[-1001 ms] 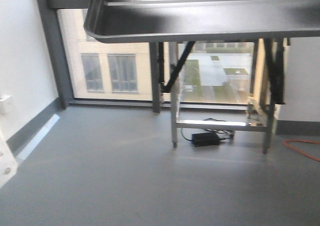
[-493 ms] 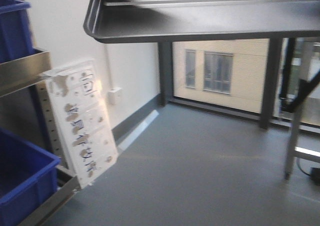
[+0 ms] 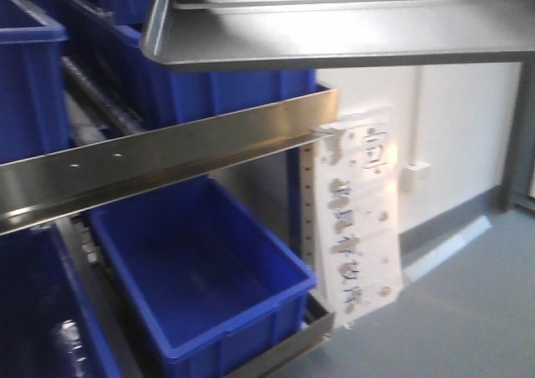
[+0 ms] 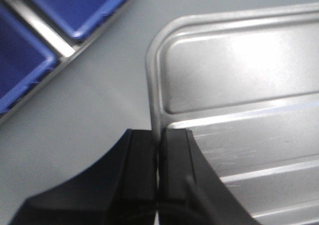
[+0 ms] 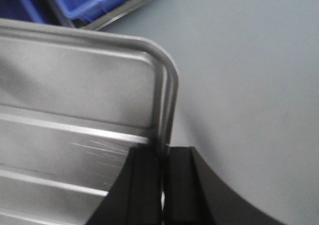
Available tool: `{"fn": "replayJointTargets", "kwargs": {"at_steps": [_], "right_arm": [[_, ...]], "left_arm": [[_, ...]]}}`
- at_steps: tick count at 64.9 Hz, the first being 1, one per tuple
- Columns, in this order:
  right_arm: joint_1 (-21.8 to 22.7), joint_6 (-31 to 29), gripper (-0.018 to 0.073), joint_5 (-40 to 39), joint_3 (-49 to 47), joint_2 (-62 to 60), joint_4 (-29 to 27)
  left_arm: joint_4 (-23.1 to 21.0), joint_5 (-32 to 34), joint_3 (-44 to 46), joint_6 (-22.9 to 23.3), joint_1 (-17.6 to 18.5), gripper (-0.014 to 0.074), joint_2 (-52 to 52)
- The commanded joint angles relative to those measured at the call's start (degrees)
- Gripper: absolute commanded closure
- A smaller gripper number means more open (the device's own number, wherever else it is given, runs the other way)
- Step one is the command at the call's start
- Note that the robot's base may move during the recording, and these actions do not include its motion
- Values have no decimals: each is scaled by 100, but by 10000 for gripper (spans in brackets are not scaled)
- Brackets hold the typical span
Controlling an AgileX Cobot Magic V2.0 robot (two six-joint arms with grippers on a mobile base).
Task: Grab silver tray and place in blue box
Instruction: 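Keep holding the tray while driving to the shelf with the blue bin, then carry the silver tray with both grippers over the blue bin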
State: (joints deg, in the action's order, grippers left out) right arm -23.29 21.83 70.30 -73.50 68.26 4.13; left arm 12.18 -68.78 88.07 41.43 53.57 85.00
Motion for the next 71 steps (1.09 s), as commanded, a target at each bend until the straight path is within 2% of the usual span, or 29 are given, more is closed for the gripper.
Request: {"fn": "replayJointTargets", "kwargs": {"at_steps": [1, 71], "right_arm": [[15, -85, 503, -292, -230, -149, 260], [15, -85, 503, -292, -230, -149, 260]], "left_arm": [[141, -556, 142, -156, 7, 693, -200], [141, -556, 142, -156, 7, 693, -200]]}}
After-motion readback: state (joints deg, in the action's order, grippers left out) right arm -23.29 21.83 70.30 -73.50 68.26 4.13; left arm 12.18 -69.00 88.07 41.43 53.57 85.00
